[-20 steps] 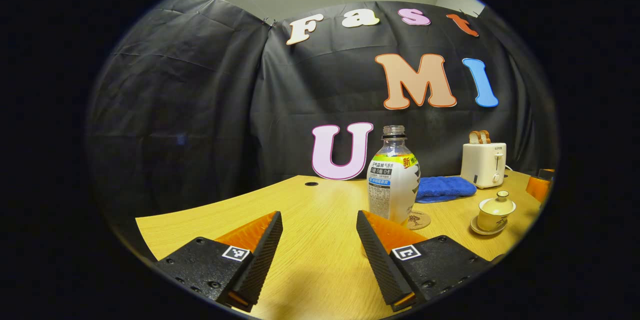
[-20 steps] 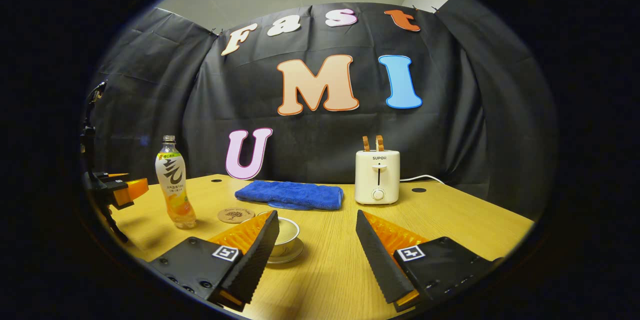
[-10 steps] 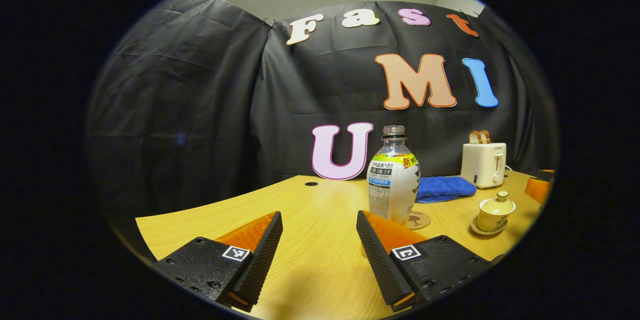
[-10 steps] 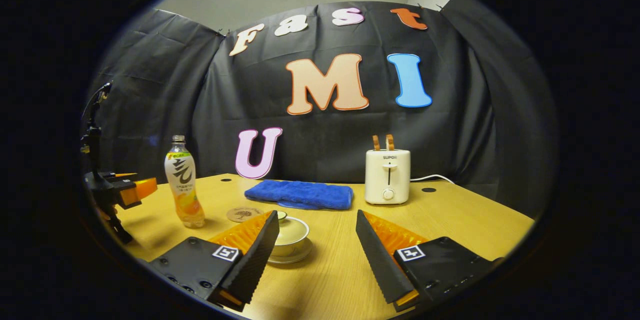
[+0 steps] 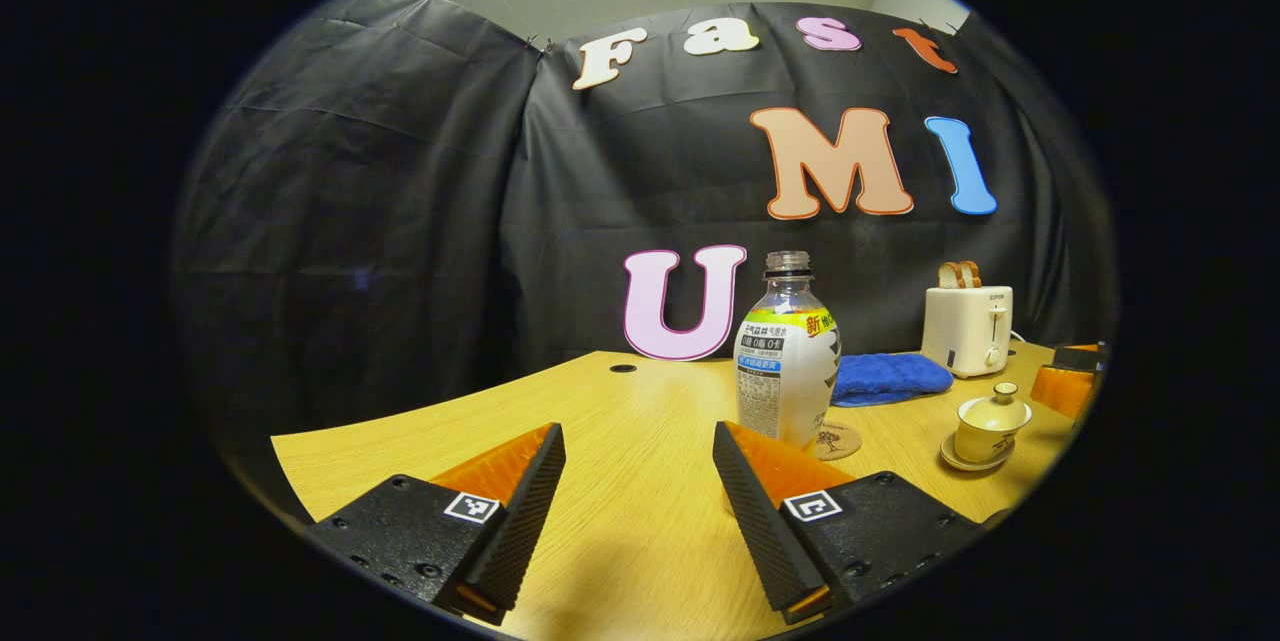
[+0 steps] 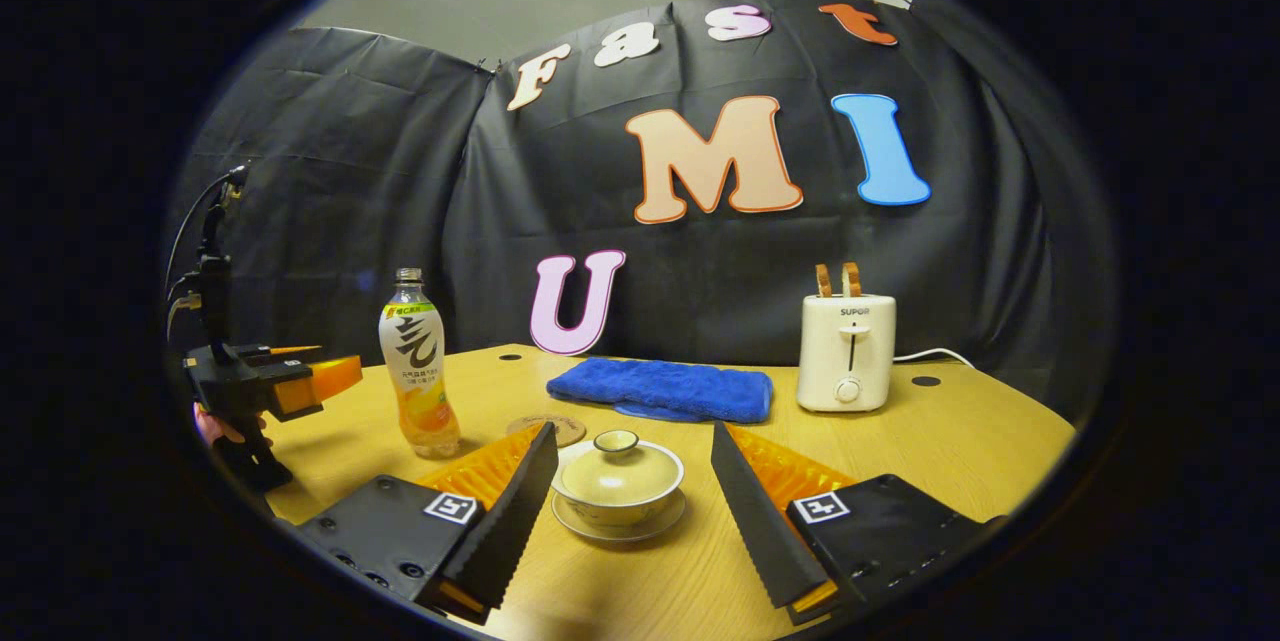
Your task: Open the teacup lid with one hand, grasp the water bottle and pour water into the teacup with the other hand; after pouring, place the water bottle on the coaster and then close the teacup lid.
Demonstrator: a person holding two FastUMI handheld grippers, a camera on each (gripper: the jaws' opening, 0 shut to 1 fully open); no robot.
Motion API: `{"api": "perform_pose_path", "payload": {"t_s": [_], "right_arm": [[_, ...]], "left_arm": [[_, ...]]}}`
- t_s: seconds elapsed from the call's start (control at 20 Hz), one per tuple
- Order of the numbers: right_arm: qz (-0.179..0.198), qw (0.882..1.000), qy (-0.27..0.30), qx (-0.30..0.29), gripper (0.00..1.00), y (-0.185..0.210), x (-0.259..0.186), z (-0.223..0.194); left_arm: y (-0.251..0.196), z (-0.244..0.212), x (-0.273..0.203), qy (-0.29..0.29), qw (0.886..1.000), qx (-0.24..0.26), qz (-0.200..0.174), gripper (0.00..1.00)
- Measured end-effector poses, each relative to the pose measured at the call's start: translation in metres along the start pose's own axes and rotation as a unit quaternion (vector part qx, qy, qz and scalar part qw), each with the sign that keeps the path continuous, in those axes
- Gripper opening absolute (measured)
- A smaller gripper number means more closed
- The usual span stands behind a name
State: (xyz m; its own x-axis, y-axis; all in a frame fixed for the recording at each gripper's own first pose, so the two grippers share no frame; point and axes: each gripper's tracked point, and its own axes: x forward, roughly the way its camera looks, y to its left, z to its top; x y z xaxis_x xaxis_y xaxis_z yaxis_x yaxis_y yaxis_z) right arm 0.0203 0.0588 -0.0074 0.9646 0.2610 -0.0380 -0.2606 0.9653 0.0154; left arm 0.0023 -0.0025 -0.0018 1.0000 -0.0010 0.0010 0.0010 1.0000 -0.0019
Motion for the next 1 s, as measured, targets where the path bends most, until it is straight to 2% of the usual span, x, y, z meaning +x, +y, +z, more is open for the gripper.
{"api": "perform_pose_path", "payload": {"t_s": [0.1,0.2,0.25,0.45,0.65,0.85,0.9,1.0], "right_arm": [[0.011,1.000,0.012,0.000,0.95,0.006,0.009,-0.003],[0.013,1.000,0.015,0.000,0.98,0.008,0.014,-0.004],[0.012,1.000,0.018,-0.001,0.95,0.008,0.016,-0.004],[0.006,0.999,0.040,-0.002,0.98,0.009,0.033,-0.012],[-0.004,0.998,0.057,-0.003,0.95,0.011,0.044,-0.016],[-0.014,0.997,0.073,-0.006,1.00,0.011,0.055,-0.023],[-0.017,0.997,0.079,-0.005,0.96,0.010,0.057,-0.025],[-0.020,0.997,0.080,-0.004,0.95,0.010,0.059,-0.025]], "left_arm": [[0.000,0.000,-0.001,0.000,1.000,0.000,-0.001,0.87],[-0.001,0.000,0.000,0.000,1.000,-0.001,-0.002,0.87],[-0.001,0.000,0.000,0.000,1.000,-0.001,-0.002,0.88],[-0.001,0.000,0.000,0.000,1.000,-0.001,-0.003,0.93],[-0.001,0.000,-0.001,0.000,1.000,-0.001,-0.003,0.93],[-0.002,0.000,0.000,0.001,1.000,-0.002,-0.003,0.93],[-0.002,0.000,0.000,0.001,1.000,-0.002,-0.004,0.93],[-0.003,-0.001,0.000,0.001,1.000,-0.002,-0.004,0.93]]}}
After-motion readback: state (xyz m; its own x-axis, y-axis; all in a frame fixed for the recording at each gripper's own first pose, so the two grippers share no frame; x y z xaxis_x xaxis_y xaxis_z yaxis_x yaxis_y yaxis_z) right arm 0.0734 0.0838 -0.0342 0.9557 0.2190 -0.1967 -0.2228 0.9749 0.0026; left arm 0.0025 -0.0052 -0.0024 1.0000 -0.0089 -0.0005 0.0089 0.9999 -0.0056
